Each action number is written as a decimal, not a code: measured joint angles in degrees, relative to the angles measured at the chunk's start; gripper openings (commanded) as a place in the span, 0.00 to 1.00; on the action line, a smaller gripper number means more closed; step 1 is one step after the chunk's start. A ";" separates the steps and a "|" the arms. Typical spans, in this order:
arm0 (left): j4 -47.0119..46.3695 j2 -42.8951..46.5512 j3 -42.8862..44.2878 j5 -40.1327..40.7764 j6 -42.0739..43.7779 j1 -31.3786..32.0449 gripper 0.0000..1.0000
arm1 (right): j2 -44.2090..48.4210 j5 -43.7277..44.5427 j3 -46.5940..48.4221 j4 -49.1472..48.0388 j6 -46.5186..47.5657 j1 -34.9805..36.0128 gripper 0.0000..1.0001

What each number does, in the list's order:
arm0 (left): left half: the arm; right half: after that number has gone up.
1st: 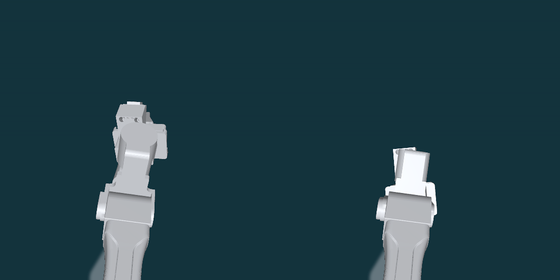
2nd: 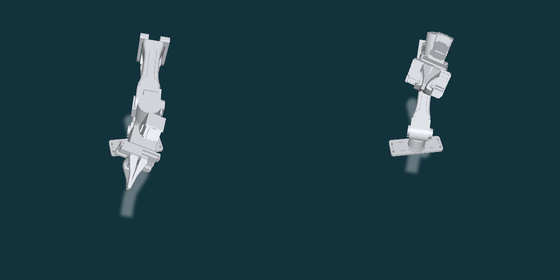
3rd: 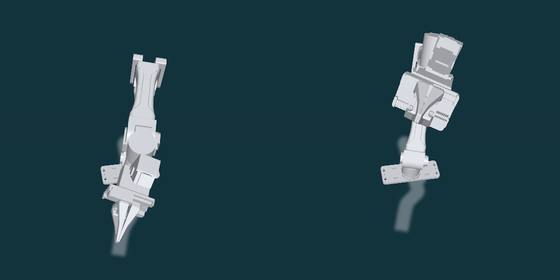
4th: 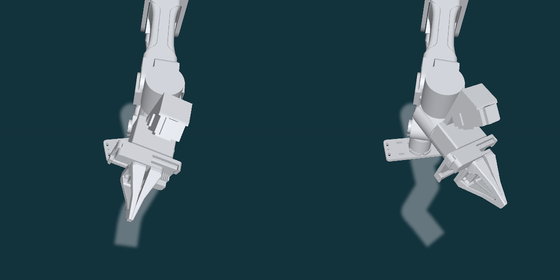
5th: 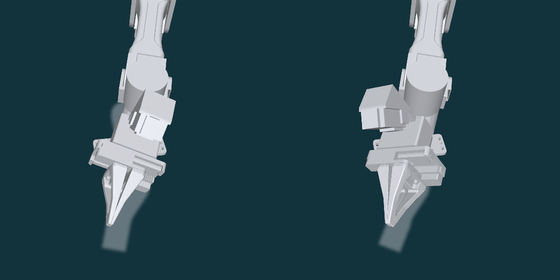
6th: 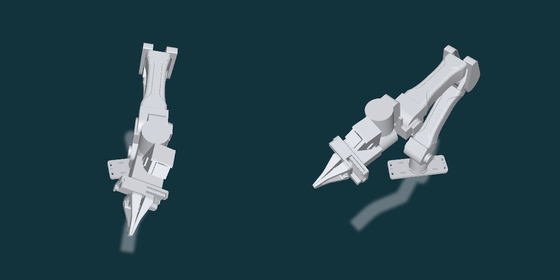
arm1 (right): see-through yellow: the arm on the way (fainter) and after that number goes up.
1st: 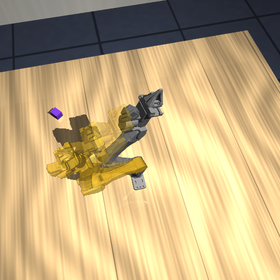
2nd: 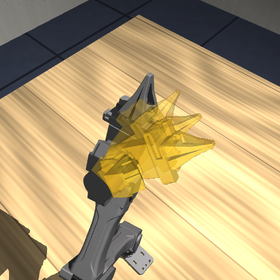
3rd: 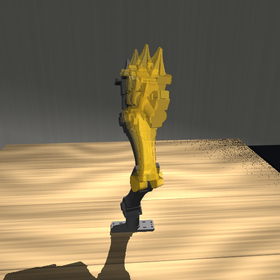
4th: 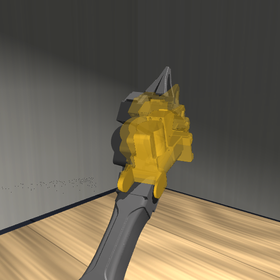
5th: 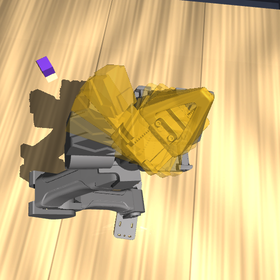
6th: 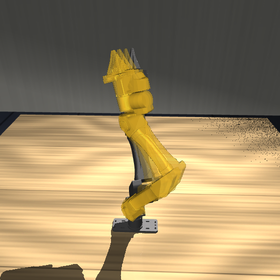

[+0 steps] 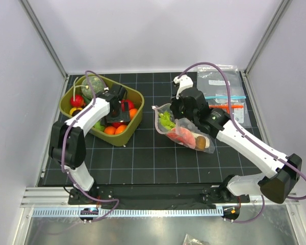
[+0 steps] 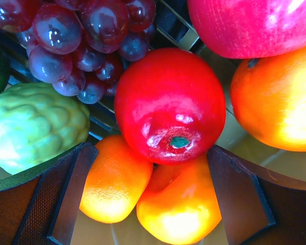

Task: Place the food in the zip-top bag and seal the zipper
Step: Pick up the fake fruit from the bin.

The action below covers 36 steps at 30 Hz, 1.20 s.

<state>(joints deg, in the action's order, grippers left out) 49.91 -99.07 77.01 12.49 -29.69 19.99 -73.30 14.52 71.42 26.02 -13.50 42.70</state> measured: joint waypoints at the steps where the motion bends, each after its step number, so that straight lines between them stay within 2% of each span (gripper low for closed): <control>1: -0.07 -0.20 0.00 0.24 0.11 0.11 0.99 | -0.33 -0.26 0.42 0.33 0.20 -0.24 0.01; 4: -0.72 -1.62 0.22 0.72 0.28 0.17 0.92 | -1.22 -1.14 1.70 0.90 0.79 -0.94 0.01; 9: -2.27 -5.53 1.62 0.37 0.42 0.24 0.90 | -1.90 -2.38 3.04 1.92 1.42 -1.25 0.01; 12: -3.10 -7.48 2.19 0.35 0.42 0.24 0.76 | -1.99 -2.80 3.39 2.32 1.62 -1.27 0.01; 13: -2.97 -7.69 2.51 0.33 0.63 0.24 0.65 | -1.99 -2.93 3.41 2.38 1.62 -1.27 0.01; 16: -3.80 -7.69 2.73 -0.09 1.33 0.22 0.49 | -1.99 -3.28 3.54 2.38 1.55 -1.55 0.01; 20: -4.70 -6.32 2.71 -0.98 1.92 0.17 0.47 | -2.12 -5.42 3.85 2.32 1.14 -2.58 0.01; 26: -5.64 0.90 2.12 -4.87 2.56 -0.02 0.46 | -5.97 -11.78 4.22 0.20 -0.42 -5.55 0.01; 36: -9.18 13.51 0.28 -18.49 3.02 -0.02 0.46 | -9.01 -17.73 4.20 -2.84 -2.54 -7.67 0.01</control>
<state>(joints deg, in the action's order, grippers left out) 40.73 -85.56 77.30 -6.00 -26.68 19.97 -82.30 -3.20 75.61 23.18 -16.03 35.03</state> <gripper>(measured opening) 0.793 0.039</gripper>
